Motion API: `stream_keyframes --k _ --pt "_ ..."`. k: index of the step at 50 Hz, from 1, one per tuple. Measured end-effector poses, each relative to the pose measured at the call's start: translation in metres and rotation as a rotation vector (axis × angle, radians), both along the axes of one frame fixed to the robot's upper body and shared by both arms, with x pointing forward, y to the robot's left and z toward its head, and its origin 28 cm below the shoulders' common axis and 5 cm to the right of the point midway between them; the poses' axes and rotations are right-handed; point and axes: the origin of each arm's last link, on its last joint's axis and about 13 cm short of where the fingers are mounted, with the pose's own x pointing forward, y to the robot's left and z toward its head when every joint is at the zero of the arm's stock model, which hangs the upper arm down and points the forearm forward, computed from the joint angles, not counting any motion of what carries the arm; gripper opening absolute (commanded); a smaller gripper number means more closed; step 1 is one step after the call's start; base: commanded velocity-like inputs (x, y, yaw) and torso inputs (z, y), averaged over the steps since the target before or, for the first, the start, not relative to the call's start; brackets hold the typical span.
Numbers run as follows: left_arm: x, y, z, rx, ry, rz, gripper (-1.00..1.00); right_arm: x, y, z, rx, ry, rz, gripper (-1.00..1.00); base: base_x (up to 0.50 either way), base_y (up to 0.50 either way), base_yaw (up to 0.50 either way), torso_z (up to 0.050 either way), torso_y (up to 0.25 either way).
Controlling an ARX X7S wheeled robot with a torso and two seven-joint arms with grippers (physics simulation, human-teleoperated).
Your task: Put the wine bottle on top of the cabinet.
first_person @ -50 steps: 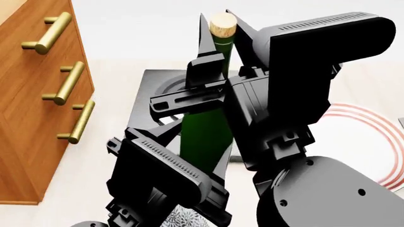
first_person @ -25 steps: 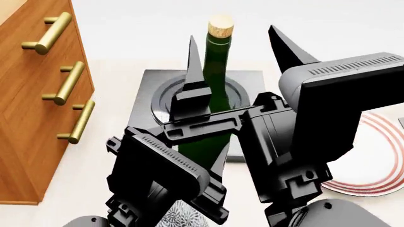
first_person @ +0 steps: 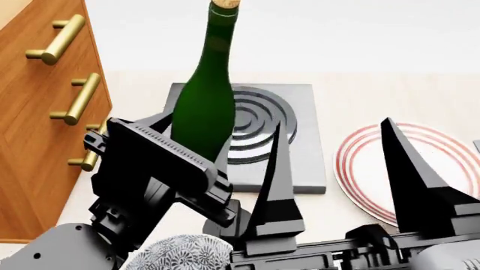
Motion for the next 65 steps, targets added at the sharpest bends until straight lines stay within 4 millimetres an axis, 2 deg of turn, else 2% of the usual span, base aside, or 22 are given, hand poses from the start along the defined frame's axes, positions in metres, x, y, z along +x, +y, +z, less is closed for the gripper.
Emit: stream_keyframes --k 10,18,29,45,55,65 --pt "0.008 0.022 0.033 0.019 -0.069 0.093 -1.00 -0.010 0.000 -0.018 0.020 0.039 -0.029 1.00 0.00 0.00 0.00 0.000 0.000" --pt "0.016 0.038 0.068 0.028 -0.122 0.137 -1.00 -0.012 0.002 -0.027 0.024 0.062 -0.031 1.00 0.00 0.00 0.00 0.000 0.001" --pt "0.030 0.064 0.124 0.070 -0.204 0.234 -1.00 -0.014 0.002 -0.032 0.031 0.074 -0.033 1.00 0.00 0.00 0.00 0.001 0.001" --pt "0.040 0.103 0.198 0.138 -0.303 0.393 -1.00 -0.015 0.002 -0.033 0.039 0.080 -0.033 1.00 0.00 0.00 0.00 0.000 0.001" --pt "0.042 0.130 0.225 0.126 -0.354 0.505 -1.00 -0.015 0.003 -0.034 0.039 0.082 -0.026 1.00 0.00 0.00 0.00 0.000 0.001" --pt "0.047 0.156 0.236 0.070 -0.345 0.589 -1.00 -0.014 0.005 -0.035 0.038 0.085 -0.022 1.00 0.00 0.00 0.00 0.000 0.001"
